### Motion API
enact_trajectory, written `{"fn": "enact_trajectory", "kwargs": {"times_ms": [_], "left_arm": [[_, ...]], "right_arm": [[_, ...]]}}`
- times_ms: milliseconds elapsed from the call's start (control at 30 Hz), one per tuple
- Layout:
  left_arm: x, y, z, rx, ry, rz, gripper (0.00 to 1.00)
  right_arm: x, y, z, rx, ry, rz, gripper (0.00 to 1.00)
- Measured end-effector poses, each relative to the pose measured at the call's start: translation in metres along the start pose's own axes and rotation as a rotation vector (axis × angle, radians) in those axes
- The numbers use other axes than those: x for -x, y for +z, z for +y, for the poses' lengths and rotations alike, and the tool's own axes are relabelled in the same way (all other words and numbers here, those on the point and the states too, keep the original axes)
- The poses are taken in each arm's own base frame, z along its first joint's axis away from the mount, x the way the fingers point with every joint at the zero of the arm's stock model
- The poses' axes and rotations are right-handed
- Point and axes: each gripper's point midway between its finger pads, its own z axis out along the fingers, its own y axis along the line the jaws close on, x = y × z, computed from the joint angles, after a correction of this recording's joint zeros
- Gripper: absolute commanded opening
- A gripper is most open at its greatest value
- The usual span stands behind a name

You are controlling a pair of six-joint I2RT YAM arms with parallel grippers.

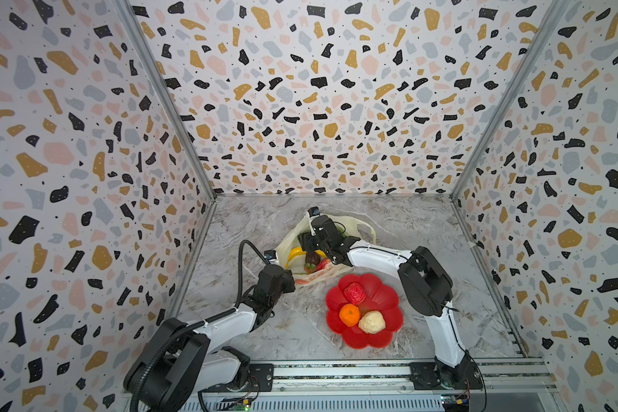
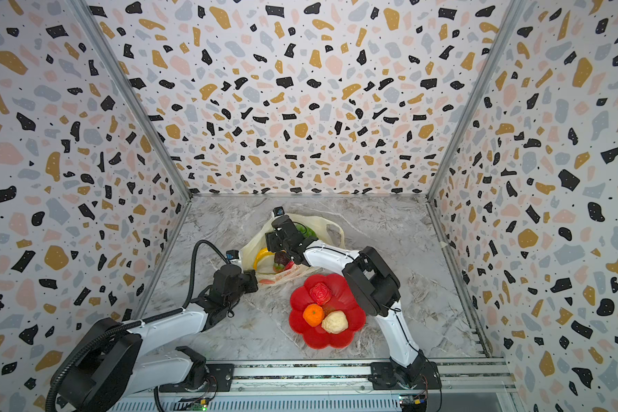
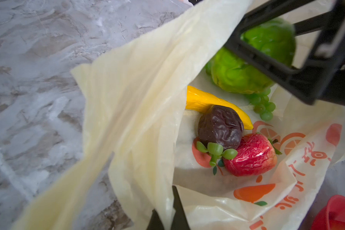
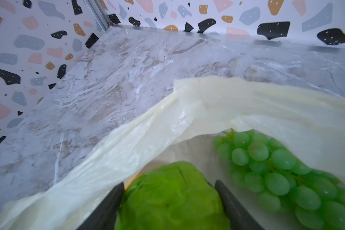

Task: Take fruits out of the plastic bag
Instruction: Pick up the fruit from the plastic bag.

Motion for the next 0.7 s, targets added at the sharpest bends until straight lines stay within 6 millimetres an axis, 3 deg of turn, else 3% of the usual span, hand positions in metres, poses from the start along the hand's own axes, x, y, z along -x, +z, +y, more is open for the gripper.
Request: {"fn": "enact_trajectory", "kwargs": {"times_ms": [267,567,700], "left_arm": [[-0.001,0.001,0.001,0.003,-0.001,0.005,0.01],[-0.001,0.001,0.000,-0.001,-0.001,0.006,0.01],[-0.002,0.001,-0.001,-0.004,-0.001,0.009,0.01]], "right_arm": [[-0.013,-0.049,-0.008,0.004,0.008,0.003,0.66],[-0.008,-0.131,-0.017,0.039,0.010,-0.038,0.66],[-0.021,-0.166,-0.031,0.032,0.016,-0.034,0.66]]}}
